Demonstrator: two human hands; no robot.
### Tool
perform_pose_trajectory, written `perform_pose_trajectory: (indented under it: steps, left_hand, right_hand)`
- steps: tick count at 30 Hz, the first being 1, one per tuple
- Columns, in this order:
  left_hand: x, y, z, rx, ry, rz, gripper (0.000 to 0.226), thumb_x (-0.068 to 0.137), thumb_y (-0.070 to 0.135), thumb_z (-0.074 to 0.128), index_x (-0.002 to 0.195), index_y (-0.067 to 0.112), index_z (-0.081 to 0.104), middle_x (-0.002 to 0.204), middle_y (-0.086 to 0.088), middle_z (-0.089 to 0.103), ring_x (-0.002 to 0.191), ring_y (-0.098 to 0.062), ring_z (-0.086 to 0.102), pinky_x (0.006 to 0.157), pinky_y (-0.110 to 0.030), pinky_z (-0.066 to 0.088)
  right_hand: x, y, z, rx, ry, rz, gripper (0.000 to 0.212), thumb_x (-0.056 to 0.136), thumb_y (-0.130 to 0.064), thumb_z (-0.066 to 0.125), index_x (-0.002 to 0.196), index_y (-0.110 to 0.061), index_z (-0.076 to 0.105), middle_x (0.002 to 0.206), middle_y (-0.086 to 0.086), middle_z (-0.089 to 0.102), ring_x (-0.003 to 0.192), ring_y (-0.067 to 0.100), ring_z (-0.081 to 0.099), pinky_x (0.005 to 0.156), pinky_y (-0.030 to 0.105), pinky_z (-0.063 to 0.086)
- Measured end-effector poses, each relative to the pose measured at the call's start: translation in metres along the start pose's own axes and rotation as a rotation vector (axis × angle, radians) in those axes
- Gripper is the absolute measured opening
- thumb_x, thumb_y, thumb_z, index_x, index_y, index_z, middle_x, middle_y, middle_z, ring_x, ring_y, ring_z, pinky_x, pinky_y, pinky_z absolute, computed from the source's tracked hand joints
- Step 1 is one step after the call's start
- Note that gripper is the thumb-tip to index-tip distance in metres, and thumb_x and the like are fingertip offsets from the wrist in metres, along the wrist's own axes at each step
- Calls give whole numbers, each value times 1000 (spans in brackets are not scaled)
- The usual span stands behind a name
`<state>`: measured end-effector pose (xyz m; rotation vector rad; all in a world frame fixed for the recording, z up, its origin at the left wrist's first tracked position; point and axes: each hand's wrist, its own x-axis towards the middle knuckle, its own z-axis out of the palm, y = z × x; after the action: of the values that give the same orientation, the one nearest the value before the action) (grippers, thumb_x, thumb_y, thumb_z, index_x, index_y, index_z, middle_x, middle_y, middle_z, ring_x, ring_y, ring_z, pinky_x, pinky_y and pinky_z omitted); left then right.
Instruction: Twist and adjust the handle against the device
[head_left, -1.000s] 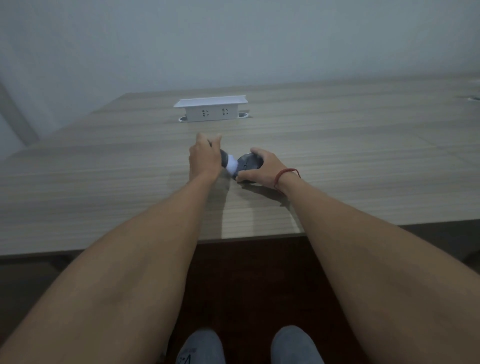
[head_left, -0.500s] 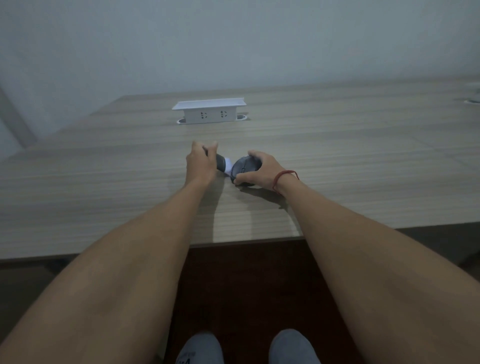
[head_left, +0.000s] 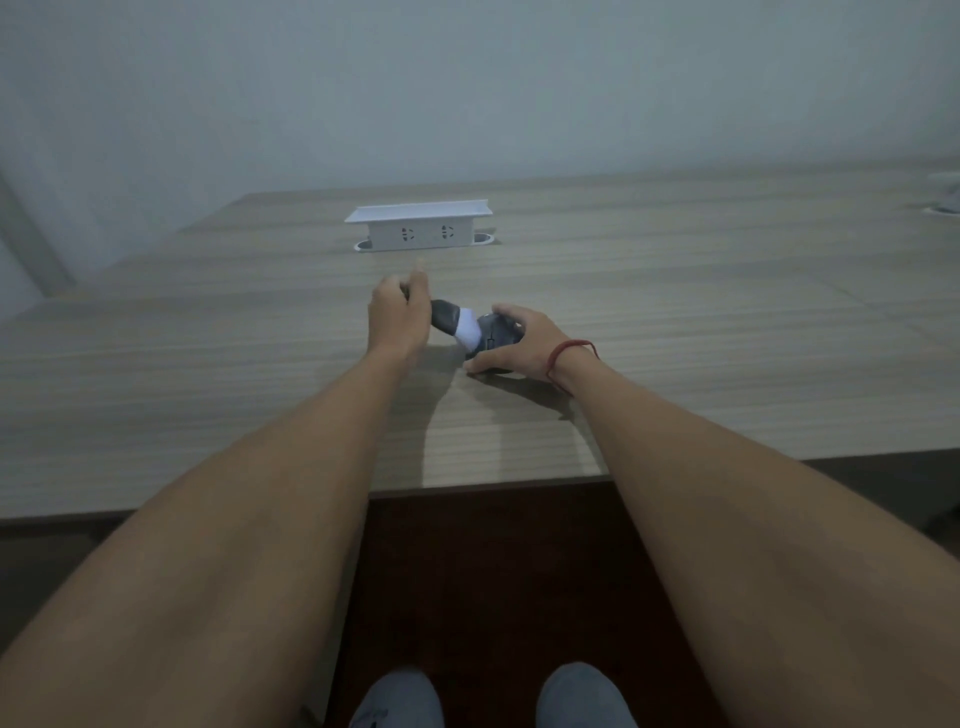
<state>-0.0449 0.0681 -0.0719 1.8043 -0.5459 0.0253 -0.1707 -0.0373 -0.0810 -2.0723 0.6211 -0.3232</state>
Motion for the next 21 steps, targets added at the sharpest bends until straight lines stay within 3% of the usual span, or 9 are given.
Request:
perform_pose_trajectory:
  steps: [2,6,8,10,14,17,19,21]
  left_hand:
    - [-4,2,4,-20,-42,-48,45,97,45,40,69,11,50,66,-11,51,66,-28,51,57,-33,42]
    - [-5,1,9,135,40,-80,55,100,39,37,102,-11,59,105,-28,64,96,-39,58,72,-34,37]
    - [-2,7,8,62,20,-86,55,99,41,38,97,-9,60,99,-31,63,82,-34,55,72,-37,44]
    - [-1,12,8,77,-12,-55,54,99,41,38,86,-6,59,80,-26,58,76,-29,49,68,-36,39]
    - [-1,18,4,294,33,45,44,101,37,34,104,-2,56,91,-16,53,84,-29,48,71,-33,32]
    - [5,17,3,207,-22,99,44,100,38,39,68,8,50,74,-15,52,75,-28,48,66,-37,36]
    - [3,15,4,212,-132,95,49,99,36,41,59,9,46,64,-17,50,70,-28,49,66,-39,41]
    - [1,11,6,320,-137,90,48,101,34,37,78,-3,59,85,-30,59,84,-38,57,73,-39,42]
  right_hand:
    - [-1,0,-1,21,-10,-10,95,66,-20,84,146,-14,35,146,4,43,128,19,46,96,25,39]
    - [-2,-1,0,35,-1,-6,93,65,-17,83,146,-14,36,140,2,47,115,15,50,90,23,38]
    - [-1,-2,-2,45,-23,0,90,64,-16,84,143,-16,41,132,1,52,114,16,53,90,24,41]
    - [0,-2,0,48,-39,-2,86,63,-19,85,140,-17,45,130,2,54,123,21,53,96,28,44]
    - [4,-1,9,-9,46,-12,101,57,-37,88,143,-19,39,146,4,42,129,23,46,109,39,40]
    - [5,0,7,16,44,-35,92,62,-27,86,142,-15,41,143,3,46,117,15,49,101,28,40]
    - [5,1,5,17,42,-43,89,65,-22,85,142,-14,41,143,4,47,121,16,49,98,25,39]
    - [5,2,6,2,46,-44,92,64,-23,85,144,-14,39,145,4,46,127,20,48,101,27,39]
